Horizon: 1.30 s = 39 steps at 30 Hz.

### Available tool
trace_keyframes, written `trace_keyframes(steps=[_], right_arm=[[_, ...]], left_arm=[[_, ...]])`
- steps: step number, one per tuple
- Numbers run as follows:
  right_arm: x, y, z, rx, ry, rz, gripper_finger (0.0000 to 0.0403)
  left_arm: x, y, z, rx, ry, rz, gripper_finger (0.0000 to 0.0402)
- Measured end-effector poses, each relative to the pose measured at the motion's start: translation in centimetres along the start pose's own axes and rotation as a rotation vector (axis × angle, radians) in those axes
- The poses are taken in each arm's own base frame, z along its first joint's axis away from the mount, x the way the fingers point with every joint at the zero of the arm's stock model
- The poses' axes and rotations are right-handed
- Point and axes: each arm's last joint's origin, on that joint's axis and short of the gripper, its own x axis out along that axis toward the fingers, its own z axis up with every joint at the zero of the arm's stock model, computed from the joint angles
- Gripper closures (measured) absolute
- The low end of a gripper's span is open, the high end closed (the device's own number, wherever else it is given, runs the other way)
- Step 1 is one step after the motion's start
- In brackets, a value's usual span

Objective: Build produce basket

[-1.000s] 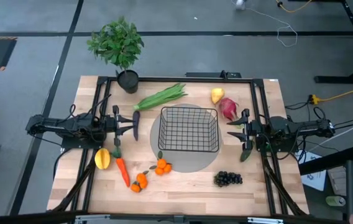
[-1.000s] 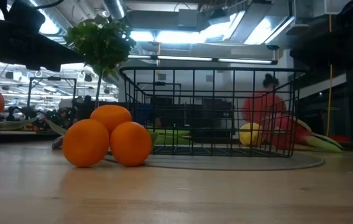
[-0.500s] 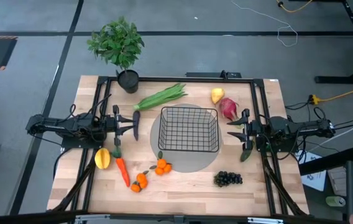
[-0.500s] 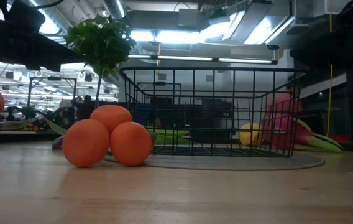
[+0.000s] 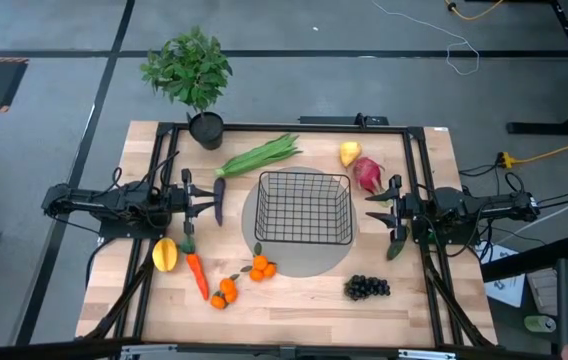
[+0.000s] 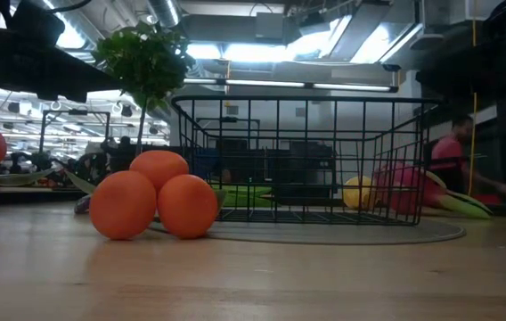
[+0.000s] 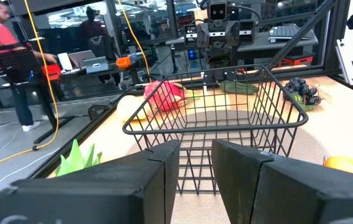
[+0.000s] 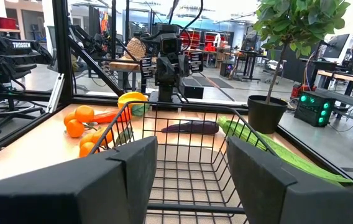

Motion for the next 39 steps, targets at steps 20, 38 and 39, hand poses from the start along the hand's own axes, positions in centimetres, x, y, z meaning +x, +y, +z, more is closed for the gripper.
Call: trace_keyframes(steps=[20,38,39], right_arm=[[0.00,0.00,0.00,0.000,0.000,0.000,0.0209],[0.00,0.00,0.00,0.000,0.000,0.000,0.0209],[0.00,0.00,0.00,0.000,0.000,0.000,0.0209]], left_arm=[[0.00,0.00,0.00,0.000,0.000,0.000,0.0317],[-0.03,0.13,0.70,0.030,-0.070,0.014,0.0317],[-0.04,0.17,0.90,0.025,-0.091,0.018,0.0317]])
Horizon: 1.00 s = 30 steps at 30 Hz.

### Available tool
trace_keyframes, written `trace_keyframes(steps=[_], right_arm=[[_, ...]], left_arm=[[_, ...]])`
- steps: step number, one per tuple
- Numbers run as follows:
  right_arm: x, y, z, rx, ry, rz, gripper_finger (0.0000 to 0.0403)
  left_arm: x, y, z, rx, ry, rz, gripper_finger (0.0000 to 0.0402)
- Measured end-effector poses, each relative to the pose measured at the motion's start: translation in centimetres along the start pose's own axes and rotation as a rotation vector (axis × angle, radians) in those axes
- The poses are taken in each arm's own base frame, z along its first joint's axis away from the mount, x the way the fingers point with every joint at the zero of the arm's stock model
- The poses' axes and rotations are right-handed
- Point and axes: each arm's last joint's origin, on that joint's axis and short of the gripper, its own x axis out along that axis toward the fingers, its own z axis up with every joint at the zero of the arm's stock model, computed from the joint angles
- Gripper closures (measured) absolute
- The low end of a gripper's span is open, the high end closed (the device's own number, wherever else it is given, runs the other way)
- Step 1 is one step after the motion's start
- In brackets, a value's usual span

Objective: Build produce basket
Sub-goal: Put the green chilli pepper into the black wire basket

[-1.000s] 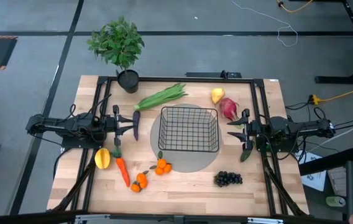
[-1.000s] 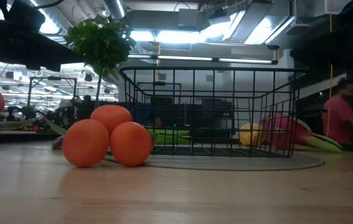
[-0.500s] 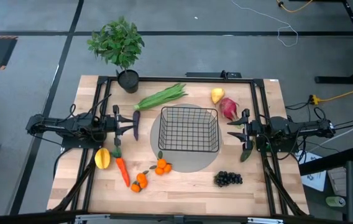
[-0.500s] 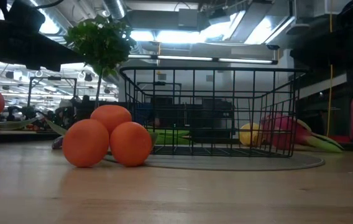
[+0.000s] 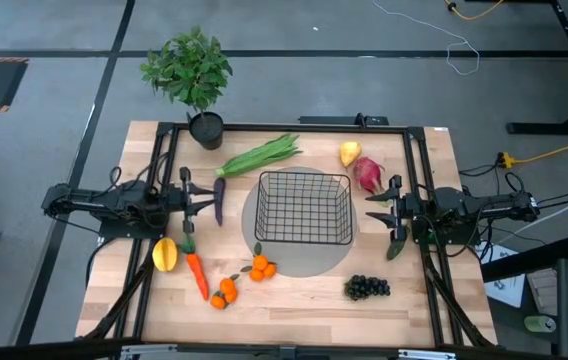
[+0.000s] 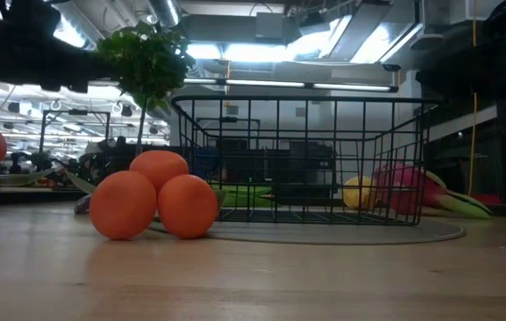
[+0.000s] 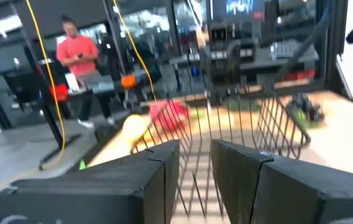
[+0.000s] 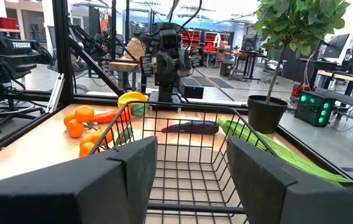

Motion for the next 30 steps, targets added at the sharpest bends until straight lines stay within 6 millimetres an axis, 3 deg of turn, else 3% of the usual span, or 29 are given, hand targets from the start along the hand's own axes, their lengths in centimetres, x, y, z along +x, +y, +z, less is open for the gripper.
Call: trace_keyframes(steps=[7,15,20,23,30], right_arm=[[0.0,0.0,0.0,0.000,-0.001,0.000,0.0209],[0.0,-0.1,0.5,0.150,-0.051,-0.002,0.0209],[-0.1,-0.2,1.1,0.097,-0.113,-0.015,0.0209],[-0.2,-0.4,1.7,0.063,-0.175,-0.087,0.0209],[-0.9,-1.3,3.5,0.201,-0.366,-0.318,0.0209]], left_arm=[[-0.1,0.4,1.3,-0.028,-0.130,0.046,0.0317],[-0.1,0.7,1.3,0.057,-0.101,0.169,0.0317],[-0.1,0.6,1.0,0.151,-0.066,0.160,0.0317],[-0.1,0.7,0.9,0.174,-0.057,0.171,0.0317],[0.0,1.2,0.8,0.127,-0.051,0.219,0.0317]])
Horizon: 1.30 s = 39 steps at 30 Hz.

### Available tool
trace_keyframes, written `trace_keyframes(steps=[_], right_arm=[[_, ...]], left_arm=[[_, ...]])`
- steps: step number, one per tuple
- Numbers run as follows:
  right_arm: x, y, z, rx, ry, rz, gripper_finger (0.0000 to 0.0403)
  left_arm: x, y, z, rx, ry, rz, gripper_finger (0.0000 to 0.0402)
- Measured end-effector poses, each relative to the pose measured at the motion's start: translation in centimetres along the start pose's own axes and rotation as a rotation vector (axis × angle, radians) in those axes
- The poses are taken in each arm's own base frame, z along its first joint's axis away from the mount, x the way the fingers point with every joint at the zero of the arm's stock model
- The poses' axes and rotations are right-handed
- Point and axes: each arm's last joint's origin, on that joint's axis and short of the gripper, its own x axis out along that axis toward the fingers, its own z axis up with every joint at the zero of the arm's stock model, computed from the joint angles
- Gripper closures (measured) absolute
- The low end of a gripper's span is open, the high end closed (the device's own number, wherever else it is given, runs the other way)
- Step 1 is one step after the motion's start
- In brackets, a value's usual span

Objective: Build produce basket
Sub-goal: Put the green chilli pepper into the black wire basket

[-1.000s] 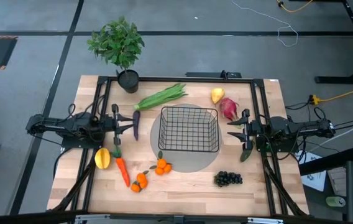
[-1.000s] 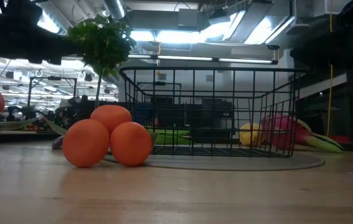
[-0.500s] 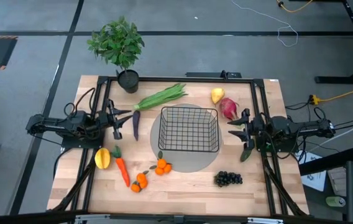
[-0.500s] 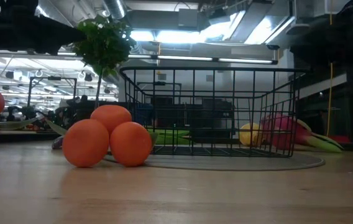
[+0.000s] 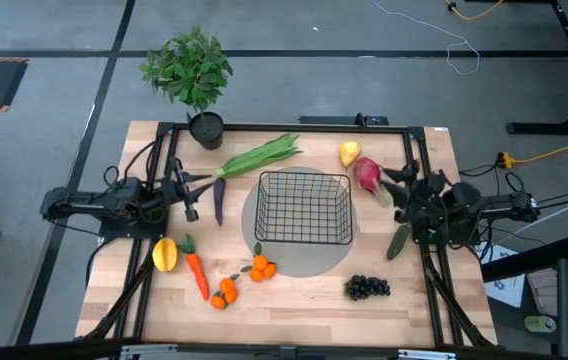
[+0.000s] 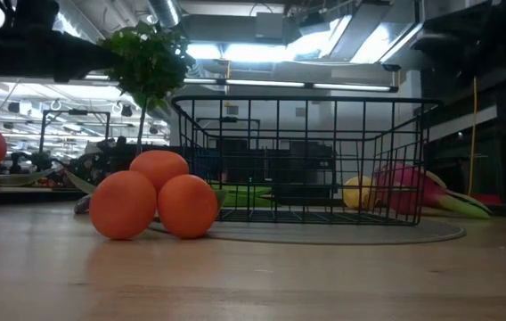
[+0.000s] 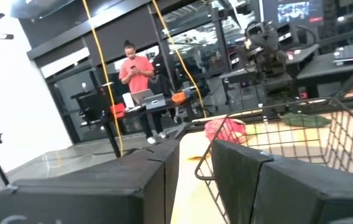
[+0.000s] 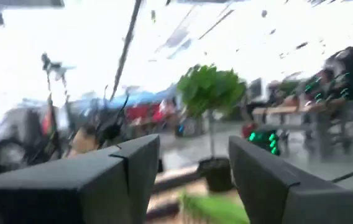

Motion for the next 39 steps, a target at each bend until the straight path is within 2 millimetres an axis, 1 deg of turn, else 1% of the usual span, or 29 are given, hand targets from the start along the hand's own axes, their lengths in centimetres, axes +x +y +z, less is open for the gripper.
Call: trace_keyframes(steps=[3,5,7,8,10,12,15,19,23,26,29,34,39], right_arm=[[0.1,0.2,1.2,-0.074,-0.044,0.029,0.0209],[0.4,0.3,2.6,-0.101,-0.070,0.030,0.0209],[0.7,0.4,3.9,-0.136,-0.060,0.029,0.0209],[1.0,0.5,4.5,-0.162,-0.035,0.023,0.0209],[1.5,0.6,5.9,-0.191,0.042,-0.044,0.0209],[2.1,0.5,6.9,-0.193,0.160,-0.173,0.0209],[2.7,0.3,7.4,-0.181,0.363,-0.380,0.0209],[3.1,0.4,7.2,-0.105,0.548,-0.531,0.0209],[3.6,0.7,6.1,-0.040,0.704,-0.611,0.0209],[4.3,0.9,5.2,0.010,0.791,-0.655,0.0209],[5.3,0.7,4.3,0.014,0.837,-0.709,0.0209],[7.3,-0.3,3.2,-0.031,0.880,-0.854,0.0209],[9.1,-2.5,1.8,-0.017,1.000,-0.967,0.0209]], left_arm=[[0.1,0.2,-0.1,-0.001,0.006,0.021,0.0317],[0.1,0.3,-0.1,-0.023,0.004,0.035,0.0317],[0.1,0.4,0.0,-0.048,-0.003,0.048,0.0317],[0.1,0.5,0.0,-0.056,-0.001,0.051,0.0317],[0.1,0.5,0.0,-0.070,0.000,0.055,0.0317],[0.1,0.5,-0.1,-0.081,0.001,0.058,0.0317],[0.1,0.5,-0.1,-0.102,0.003,0.057,0.0317],[0.1,0.5,-0.1,-0.116,0.004,0.057,0.0317],[0.1,0.5,-0.1,-0.116,0.003,0.057,0.0317],[0.1,0.5,-0.1,-0.116,0.004,0.057,0.0317],[0.1,0.5,-0.1,-0.116,0.003,0.057,0.0317],[0.1,0.5,-0.1,-0.115,0.002,0.057,0.0317],[0.1,0.5,-0.1,-0.116,0.001,0.058,0.0317]])
